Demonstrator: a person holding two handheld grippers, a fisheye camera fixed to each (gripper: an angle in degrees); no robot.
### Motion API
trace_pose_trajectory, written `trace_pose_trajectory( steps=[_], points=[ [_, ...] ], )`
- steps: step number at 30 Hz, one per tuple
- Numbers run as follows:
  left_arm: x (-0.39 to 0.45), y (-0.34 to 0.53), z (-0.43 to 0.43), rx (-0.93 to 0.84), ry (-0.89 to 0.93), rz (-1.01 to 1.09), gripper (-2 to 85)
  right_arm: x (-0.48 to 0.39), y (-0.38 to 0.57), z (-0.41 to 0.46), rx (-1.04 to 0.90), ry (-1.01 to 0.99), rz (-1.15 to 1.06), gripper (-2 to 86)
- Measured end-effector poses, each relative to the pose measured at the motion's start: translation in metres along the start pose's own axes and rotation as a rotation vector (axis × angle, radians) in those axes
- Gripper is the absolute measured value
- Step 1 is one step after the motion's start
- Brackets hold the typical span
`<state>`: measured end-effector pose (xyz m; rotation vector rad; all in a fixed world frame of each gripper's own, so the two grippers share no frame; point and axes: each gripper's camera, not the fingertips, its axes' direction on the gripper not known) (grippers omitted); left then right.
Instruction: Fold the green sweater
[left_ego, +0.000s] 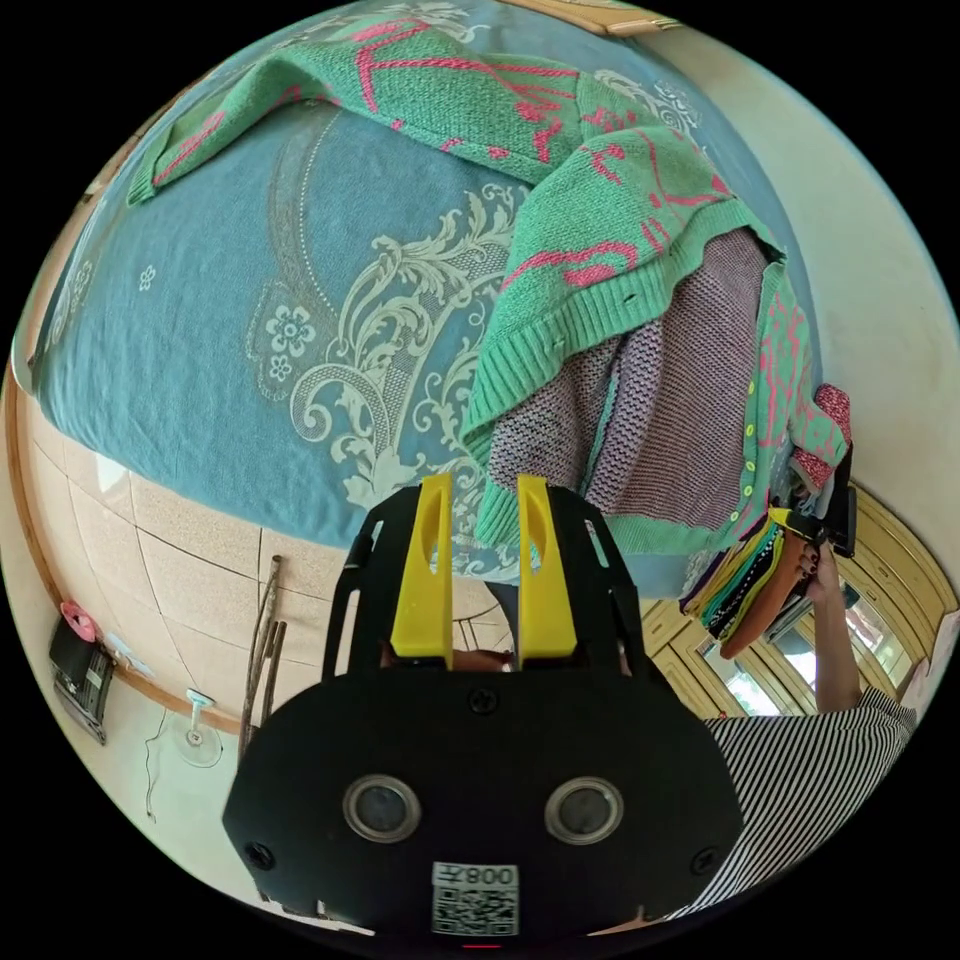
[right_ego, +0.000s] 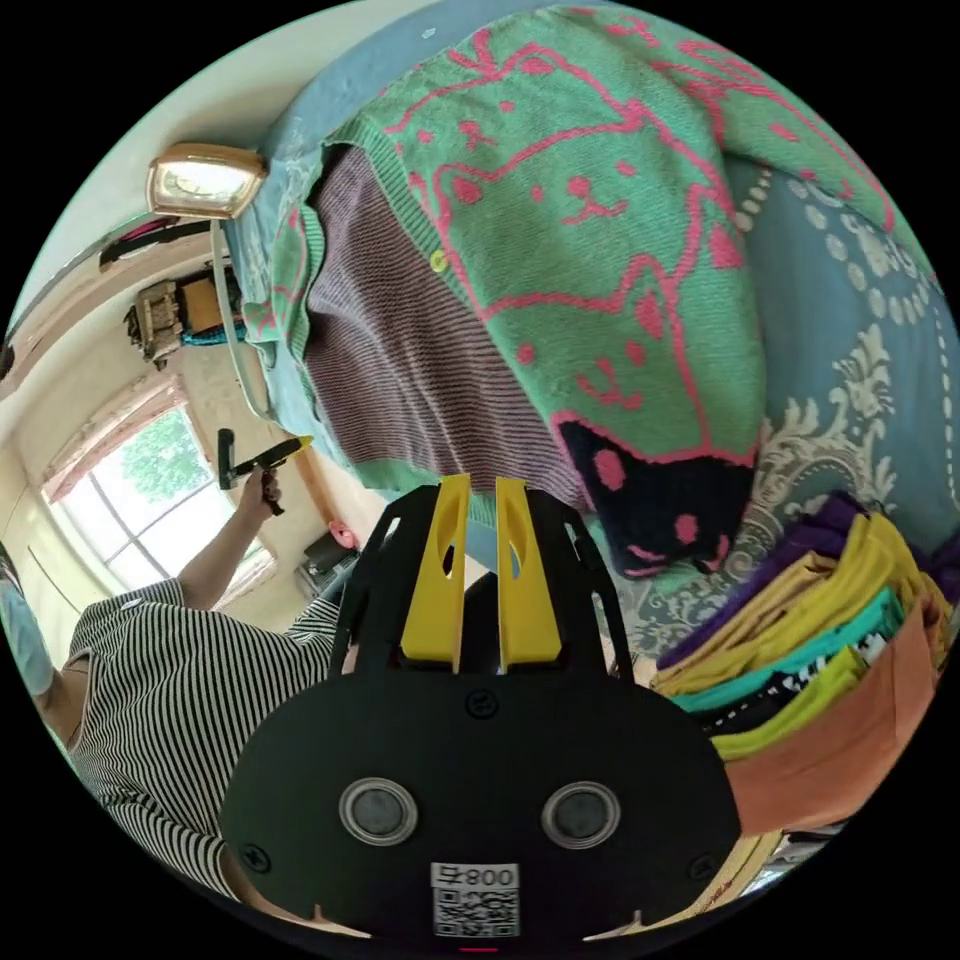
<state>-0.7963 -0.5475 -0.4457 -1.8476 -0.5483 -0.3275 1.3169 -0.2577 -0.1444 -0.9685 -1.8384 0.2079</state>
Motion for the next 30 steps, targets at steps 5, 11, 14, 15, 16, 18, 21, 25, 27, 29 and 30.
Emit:
trace_pose_trajectory(
  steps=[5, 11, 14, 15, 16, 18, 21, 25, 27, 29, 30],
  points=[
    [-0.018, -0.021, 0.009, 0.017, 0.037, -0.065, 9.6, -0.074, -0.024, 0.034, -0.074, -0.041, -0.189, 6.6],
    [-0.025, -0.050, 0.018, 0.008, -0.025, -0.069, 2.7, -0.148, -0.060, 0.051, -0.065, -0.075, -0.309, 6.8],
    [-0.032, -0.050, 0.015, 0.029, 0.005, -0.045, 1.2, -0.175, -0.083, 0.053, -0.030, -0.080, -0.329, 6.8],
    [-0.034, -0.050, 0.013, 0.040, 0.027, -0.038, 1.0, -0.179, -0.088, 0.052, -0.021, -0.077, -0.328, 6.8],
    [-0.034, -0.050, 0.011, 0.048, 0.041, -0.035, 0.9, -0.187, -0.099, 0.050, -0.005, -0.059, -0.324, 6.8],
    [-0.033, -0.048, -0.001, 0.127, 0.130, -0.006, 1.1, -0.197, -0.116, 0.043, 0.024, -0.018, -0.312, 6.8],
    [-0.006, -0.049, -0.027, 0.258, 0.130, 0.128, 2.4, -0.212, -0.135, 0.022, 0.085, 0.105, -0.292, 7.0],
    [0.049, -0.072, -0.047, 0.357, 0.120, 0.336, 5.0, -0.227, -0.141, -0.012, 0.203, 0.378, -0.275, 7.5],
    [0.085, -0.101, -0.050, 0.407, 0.096, 0.441, 6.1, -0.227, -0.142, -0.025, 0.234, 0.462, -0.253, 7.6],
    [0.107, -0.130, -0.050, 0.421, 0.061, 0.471, 6.4, -0.223, -0.144, -0.043, 0.283, 0.520, -0.219, 7.8],
    [0.119, -0.150, -0.050, 0.423, 0.054, 0.479, 6.4, -0.222, -0.144, -0.048, 0.294, 0.530, -0.211, 7.8]
  ],
)
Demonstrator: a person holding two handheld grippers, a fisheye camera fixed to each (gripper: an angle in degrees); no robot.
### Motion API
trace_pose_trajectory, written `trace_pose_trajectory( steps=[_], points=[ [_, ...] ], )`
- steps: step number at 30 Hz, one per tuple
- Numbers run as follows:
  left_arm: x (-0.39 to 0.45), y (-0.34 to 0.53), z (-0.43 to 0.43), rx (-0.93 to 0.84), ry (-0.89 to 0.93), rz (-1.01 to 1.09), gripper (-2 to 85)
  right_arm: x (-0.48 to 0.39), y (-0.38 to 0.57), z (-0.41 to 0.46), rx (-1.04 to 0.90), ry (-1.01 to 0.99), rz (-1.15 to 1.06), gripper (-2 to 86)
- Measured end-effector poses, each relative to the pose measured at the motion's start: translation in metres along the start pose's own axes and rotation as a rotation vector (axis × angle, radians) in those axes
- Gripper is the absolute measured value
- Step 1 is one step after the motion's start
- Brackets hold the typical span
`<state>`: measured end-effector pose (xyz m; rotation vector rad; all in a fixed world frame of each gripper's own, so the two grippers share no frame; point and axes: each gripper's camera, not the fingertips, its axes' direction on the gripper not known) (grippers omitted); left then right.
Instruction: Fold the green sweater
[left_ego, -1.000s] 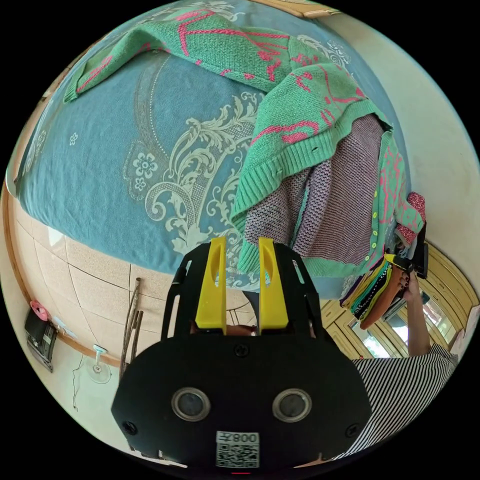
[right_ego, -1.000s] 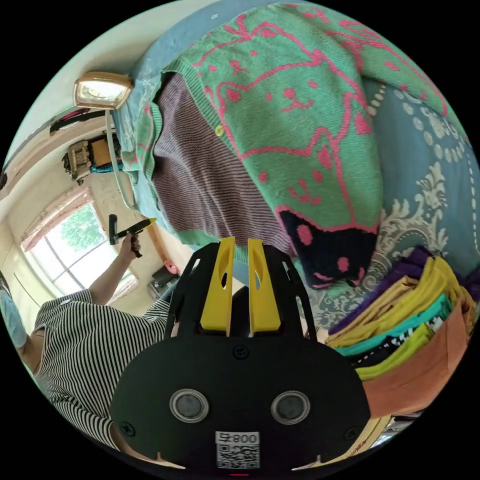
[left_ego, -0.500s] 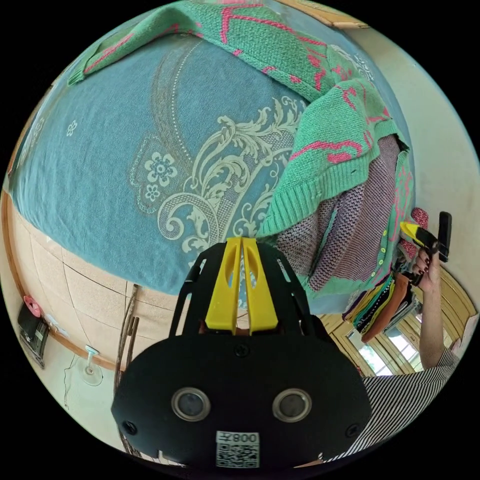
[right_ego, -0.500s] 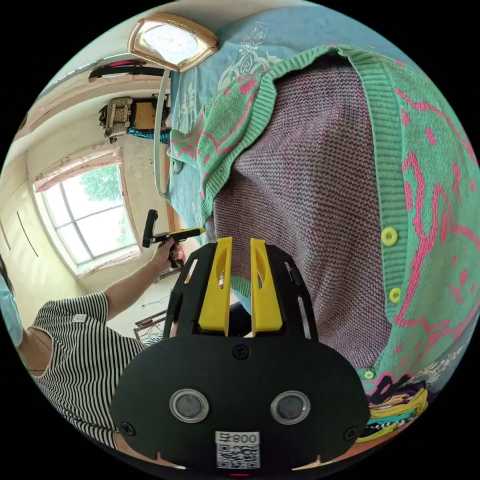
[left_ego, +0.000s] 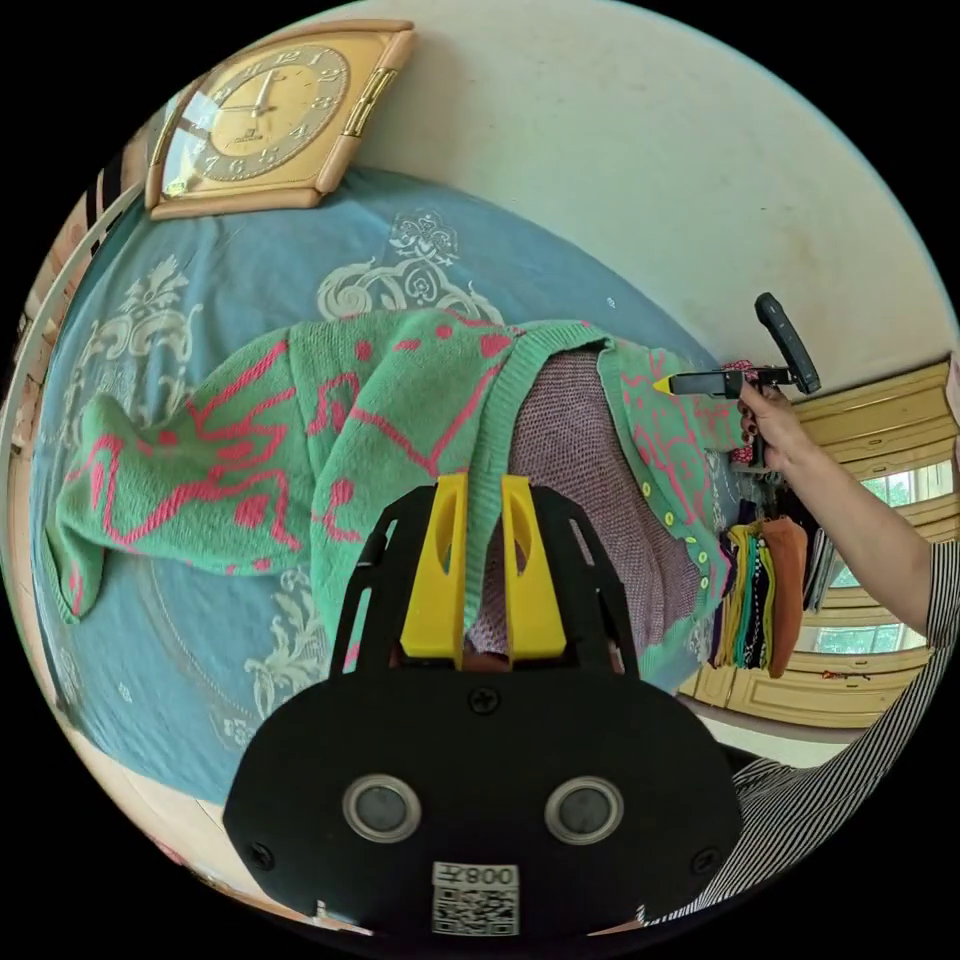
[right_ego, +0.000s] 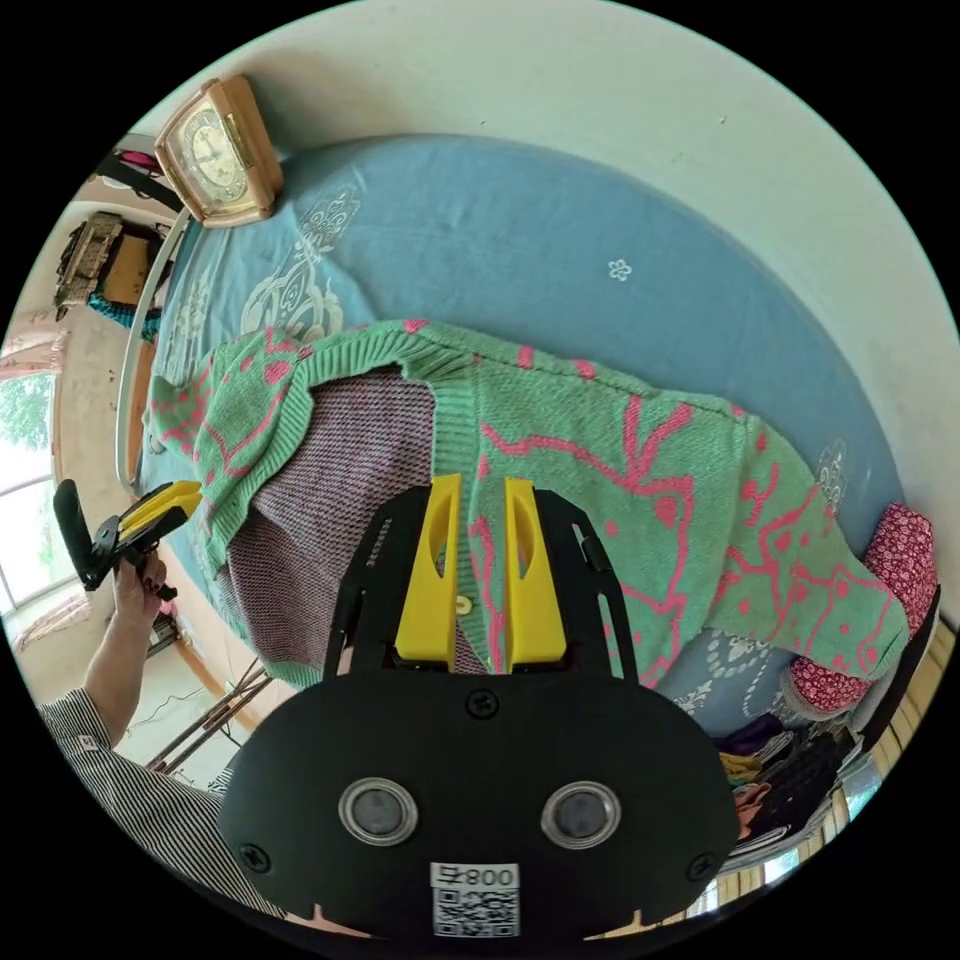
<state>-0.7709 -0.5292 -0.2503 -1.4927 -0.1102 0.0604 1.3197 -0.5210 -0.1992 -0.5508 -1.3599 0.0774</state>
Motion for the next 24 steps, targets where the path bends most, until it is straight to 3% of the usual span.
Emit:
trace_pose_trajectory(
  steps=[4, 10, 13, 18, 21, 24],
  points=[
    [0.002, -0.054, 0.024, 0.009, -0.010, 0.026, 6.7, 0.025, -0.010, -0.015, 0.071, 0.069, 0.058, 8.4],
    [0.015, -0.103, 0.086, -0.126, -0.058, 0.062, 4.4, 0.031, -0.033, 0.006, 0.050, 0.086, 0.016, 8.2],
    [0.017, -0.108, 0.090, -0.095, -0.068, 0.041, 2.9, 0.027, -0.034, 0.009, 0.080, 0.115, -0.002, 5.5],
    [0.009, -0.117, 0.066, 0.054, 0.116, -0.040, 1.9, 0.038, -0.029, -0.011, 0.160, -0.010, -0.005, 1.8],
    [0.010, -0.135, 0.050, 0.142, 0.112, -0.048, 1.8, 0.054, -0.033, -0.038, 0.245, -0.097, 0.013, 1.4],
    [0.007, -0.156, 0.067, 0.123, 0.068, -0.058, 2.0, 0.067, -0.048, -0.051, 0.276, -0.117, 0.030, 1.4]
  ],
)
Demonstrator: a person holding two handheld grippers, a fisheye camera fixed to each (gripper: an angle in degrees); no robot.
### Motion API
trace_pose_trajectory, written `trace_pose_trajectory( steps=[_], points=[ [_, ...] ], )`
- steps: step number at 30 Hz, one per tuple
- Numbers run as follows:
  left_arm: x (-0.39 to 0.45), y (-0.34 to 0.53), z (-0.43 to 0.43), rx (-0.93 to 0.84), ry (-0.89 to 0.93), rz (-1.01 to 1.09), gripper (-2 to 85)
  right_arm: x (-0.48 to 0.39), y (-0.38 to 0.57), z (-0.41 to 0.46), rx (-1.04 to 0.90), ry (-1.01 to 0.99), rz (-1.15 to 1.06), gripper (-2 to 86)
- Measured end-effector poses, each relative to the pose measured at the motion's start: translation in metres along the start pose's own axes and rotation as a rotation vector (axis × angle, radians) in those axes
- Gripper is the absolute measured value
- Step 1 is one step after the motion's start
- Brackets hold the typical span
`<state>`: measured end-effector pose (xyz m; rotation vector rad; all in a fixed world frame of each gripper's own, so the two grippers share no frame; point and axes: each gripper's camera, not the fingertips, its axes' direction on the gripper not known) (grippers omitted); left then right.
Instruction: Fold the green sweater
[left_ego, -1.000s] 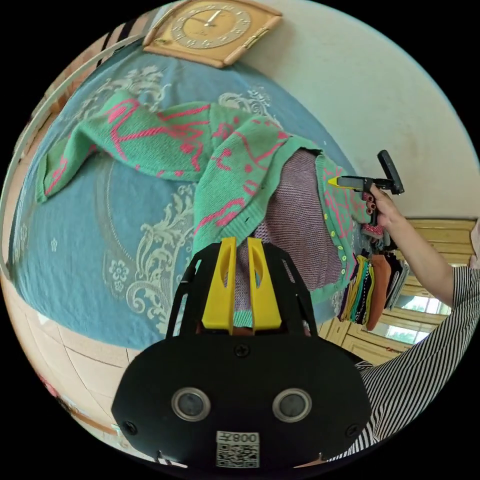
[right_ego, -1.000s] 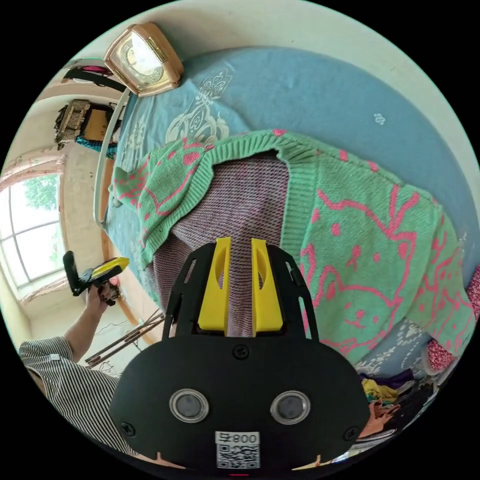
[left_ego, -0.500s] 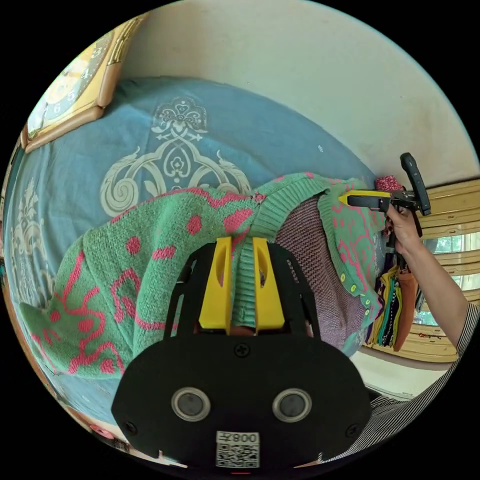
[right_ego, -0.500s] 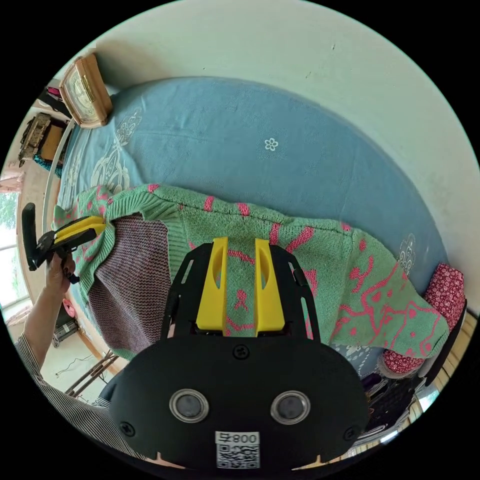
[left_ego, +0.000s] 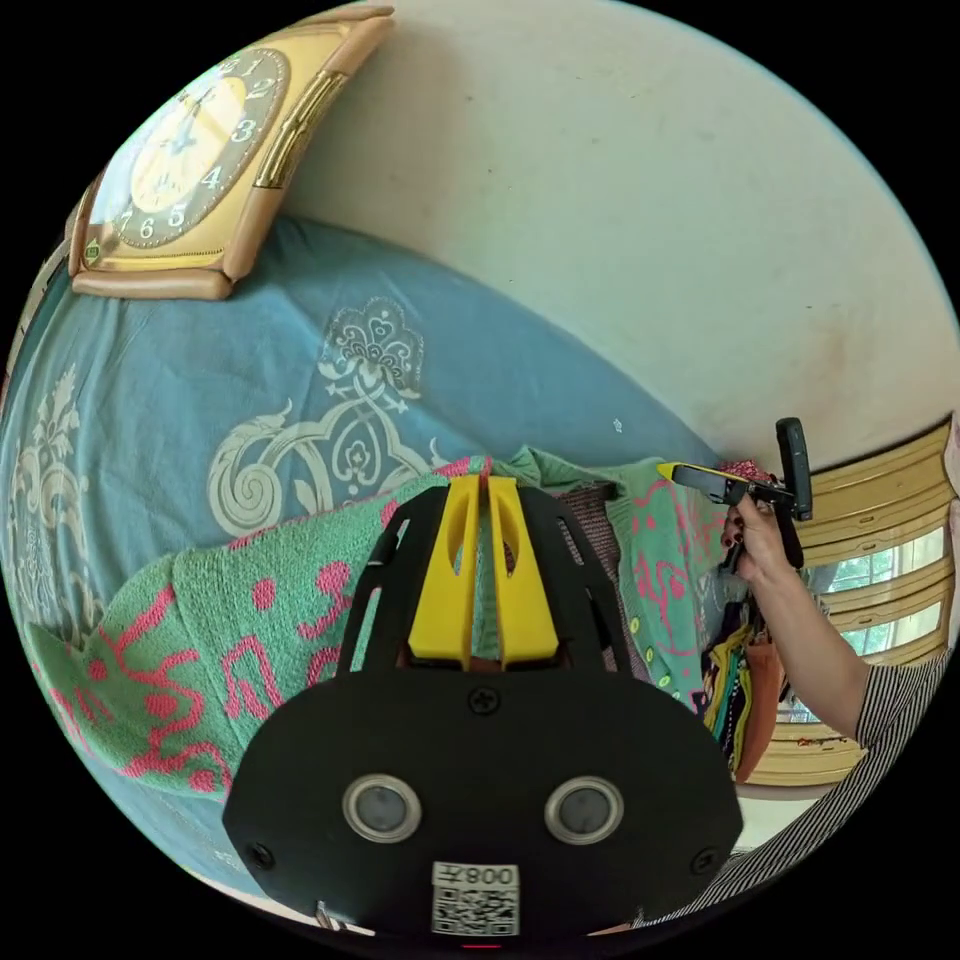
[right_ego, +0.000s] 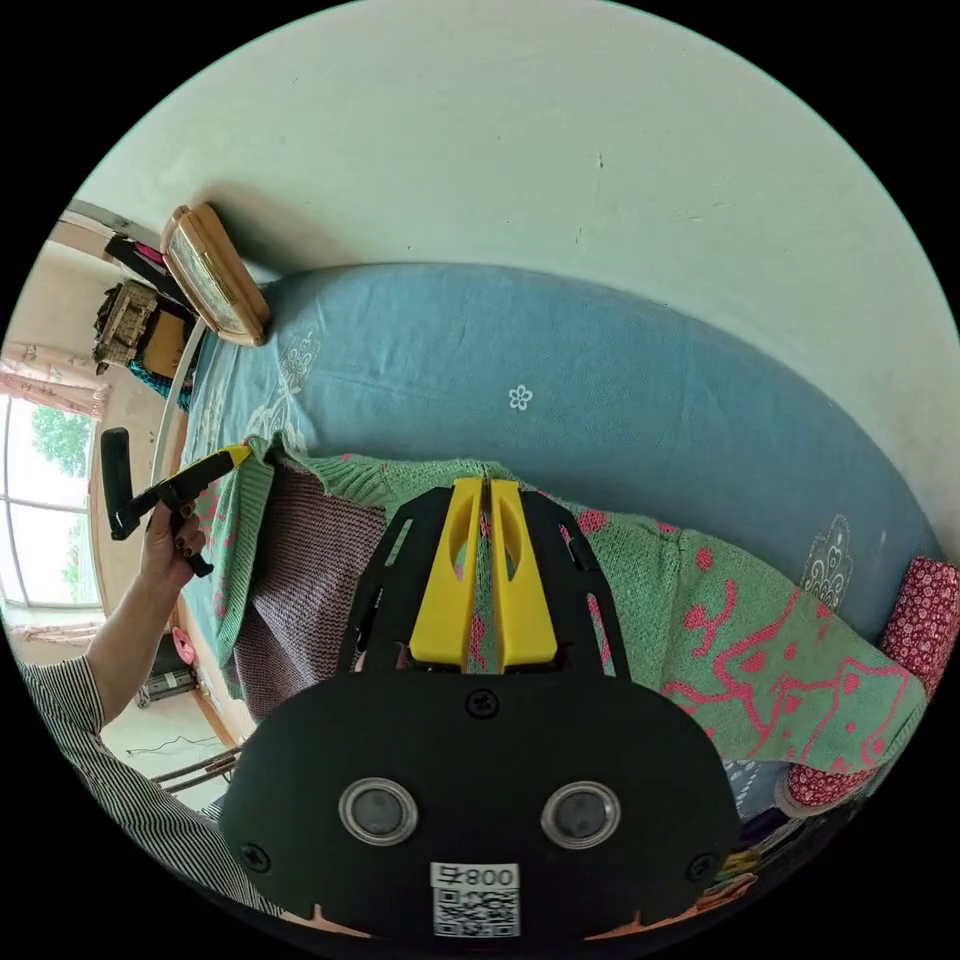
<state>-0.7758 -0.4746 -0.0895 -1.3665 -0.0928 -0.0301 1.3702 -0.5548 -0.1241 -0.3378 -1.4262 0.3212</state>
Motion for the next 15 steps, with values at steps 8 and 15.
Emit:
trace_pose_trajectory(
  steps=[8, 15],
  points=[
    [-0.004, 0.020, 0.029, -0.051, 0.019, 0.007, 2.2, 0.021, -0.003, 0.031, -0.067, -0.088, 0.044, 1.9],
    [-0.010, -0.008, 0.044, -0.018, -0.006, -0.015, 2.2, 0.017, -0.022, 0.023, 0.001, -0.077, 0.036, 1.5]
  ],
)
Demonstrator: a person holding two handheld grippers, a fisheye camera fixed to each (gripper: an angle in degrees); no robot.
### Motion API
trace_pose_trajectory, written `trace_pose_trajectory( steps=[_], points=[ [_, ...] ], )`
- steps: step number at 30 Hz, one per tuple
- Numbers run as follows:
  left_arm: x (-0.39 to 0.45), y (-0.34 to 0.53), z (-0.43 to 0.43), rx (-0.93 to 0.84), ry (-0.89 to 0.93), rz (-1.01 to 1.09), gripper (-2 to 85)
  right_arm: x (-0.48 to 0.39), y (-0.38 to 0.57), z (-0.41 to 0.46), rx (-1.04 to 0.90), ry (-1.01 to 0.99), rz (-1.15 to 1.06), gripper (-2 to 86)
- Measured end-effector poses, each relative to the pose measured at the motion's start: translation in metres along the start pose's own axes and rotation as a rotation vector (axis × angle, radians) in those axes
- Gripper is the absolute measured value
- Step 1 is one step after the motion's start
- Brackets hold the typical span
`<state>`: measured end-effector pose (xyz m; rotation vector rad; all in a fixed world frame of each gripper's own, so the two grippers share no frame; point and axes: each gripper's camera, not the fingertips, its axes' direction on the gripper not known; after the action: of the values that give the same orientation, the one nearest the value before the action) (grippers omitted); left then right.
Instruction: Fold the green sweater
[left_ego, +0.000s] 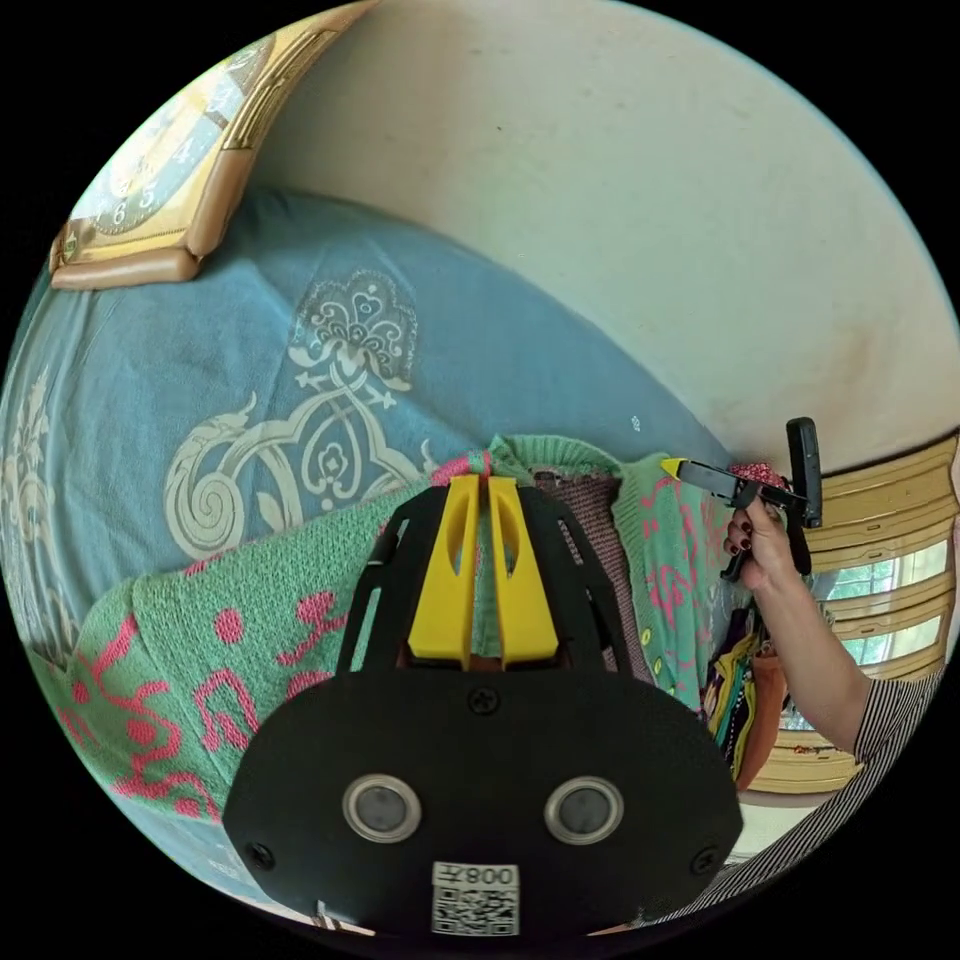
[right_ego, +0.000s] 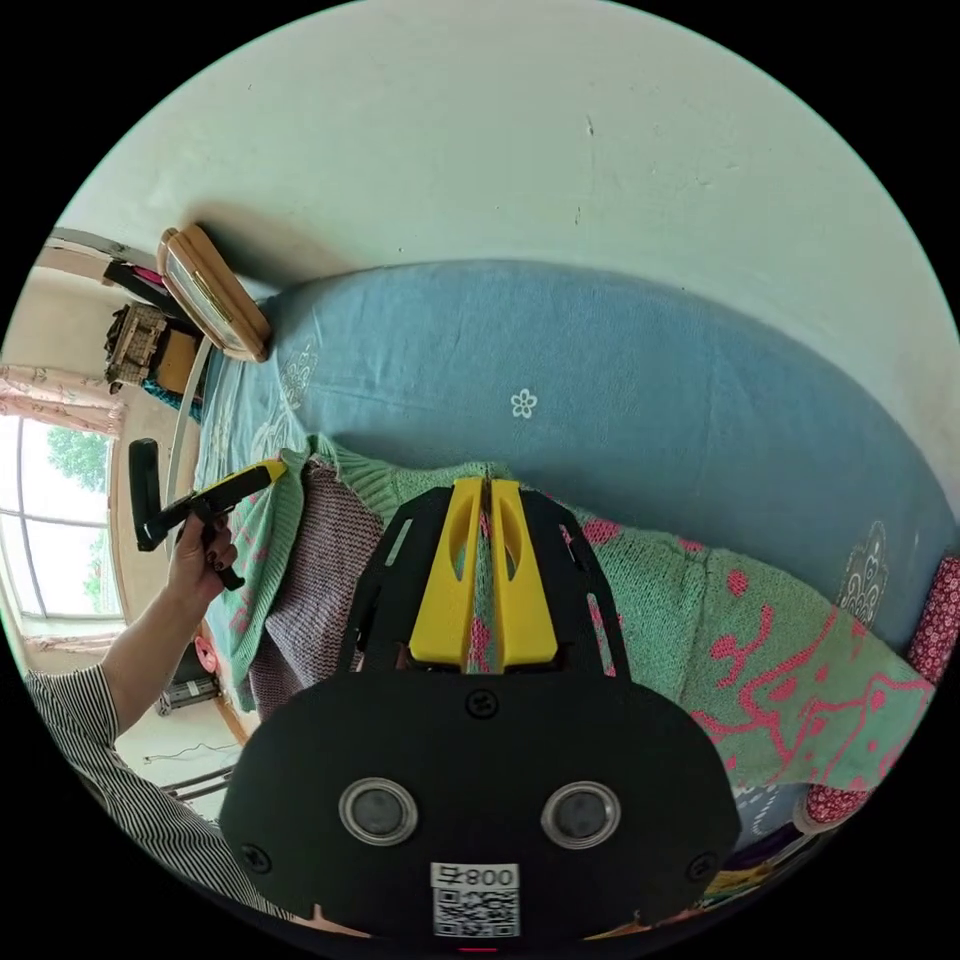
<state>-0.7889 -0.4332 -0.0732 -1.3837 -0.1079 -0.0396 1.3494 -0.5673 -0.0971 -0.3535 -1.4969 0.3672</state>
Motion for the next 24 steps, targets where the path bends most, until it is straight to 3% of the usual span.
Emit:
trace_pose_trajectory(
  steps=[5, 14, 19, 22, 24],
  points=[
    [-0.015, -0.004, 0.026, -0.044, 0.003, -0.039, 3.2, 0.010, -0.020, 0.021, -0.068, -0.001, 0.009, 2.0],
    [-0.035, 0.050, -0.004, 0.068, 0.154, -0.058, 6.3, 0.030, -0.008, 0.014, -0.037, -0.176, -0.008, 4.1],
    [-0.054, 0.116, -0.037, 0.075, 0.092, -0.102, 6.4, 0.029, 0.017, -0.002, 0.045, -0.068, -0.001, 6.6],
    [-0.067, 0.165, -0.053, 0.012, 0.019, -0.154, 6.6, 0.027, 0.028, 0.022, -0.046, 0.018, -0.005, 7.7],
    [-0.079, 0.206, -0.064, -0.047, 0.007, -0.225, 6.8, 0.021, 0.037, 0.029, 0.024, 0.045, -0.024, 7.5]
  ],
)
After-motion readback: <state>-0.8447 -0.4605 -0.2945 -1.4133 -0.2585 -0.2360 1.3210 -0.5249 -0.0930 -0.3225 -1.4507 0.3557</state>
